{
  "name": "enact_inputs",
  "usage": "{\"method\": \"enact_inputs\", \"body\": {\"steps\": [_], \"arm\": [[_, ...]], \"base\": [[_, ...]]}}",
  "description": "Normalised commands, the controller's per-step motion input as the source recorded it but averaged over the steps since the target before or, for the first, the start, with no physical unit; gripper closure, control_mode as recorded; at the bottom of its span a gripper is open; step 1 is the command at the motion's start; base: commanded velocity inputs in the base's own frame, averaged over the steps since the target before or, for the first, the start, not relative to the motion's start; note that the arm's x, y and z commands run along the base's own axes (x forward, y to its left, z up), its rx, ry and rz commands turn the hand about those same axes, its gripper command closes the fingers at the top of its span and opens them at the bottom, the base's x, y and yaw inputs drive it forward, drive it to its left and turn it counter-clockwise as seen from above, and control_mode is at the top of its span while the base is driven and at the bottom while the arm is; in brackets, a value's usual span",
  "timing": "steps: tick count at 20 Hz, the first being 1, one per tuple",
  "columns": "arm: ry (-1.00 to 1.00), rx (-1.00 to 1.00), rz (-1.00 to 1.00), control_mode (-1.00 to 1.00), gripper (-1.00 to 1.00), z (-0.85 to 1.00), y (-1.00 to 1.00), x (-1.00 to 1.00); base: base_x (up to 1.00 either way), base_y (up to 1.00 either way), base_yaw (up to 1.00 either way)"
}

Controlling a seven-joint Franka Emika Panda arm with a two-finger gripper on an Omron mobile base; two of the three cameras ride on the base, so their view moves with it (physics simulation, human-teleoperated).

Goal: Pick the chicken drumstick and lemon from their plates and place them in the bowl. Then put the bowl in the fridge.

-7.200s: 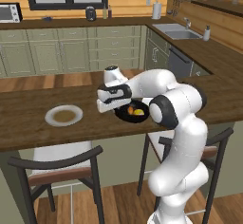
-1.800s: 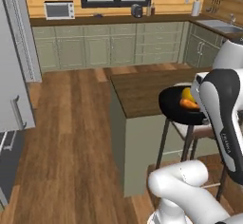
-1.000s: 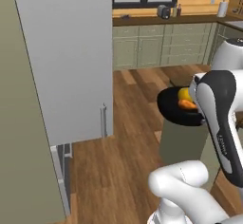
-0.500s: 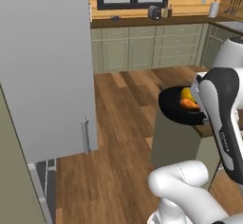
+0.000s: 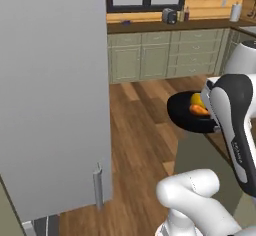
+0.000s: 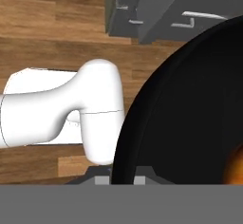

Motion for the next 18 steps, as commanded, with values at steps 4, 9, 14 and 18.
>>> {"method": "enact_inputs", "body": {"steps": [4, 9, 14, 18], "arm": [[0.00, 0.00, 0.00, 1.00, 1.00, 0.00, 0.00, 0.00], [0.00, 0.00, 0.00, 1.00, 1.00, 0.00, 0.00, 0.00], [0.00, 0.00, 0.00, 1.00, 1.00, 0.00, 0.00, 0.00], [0.00, 0.00, 0.00, 1.00, 1.00, 0.00, 0.00, 0.00]], "base": [[0.99, 0.00, 0.03], [0.92, -0.04, 0.06], [0.64, -0.05, 0.11], [-0.17, 0.00, 0.58]]}}
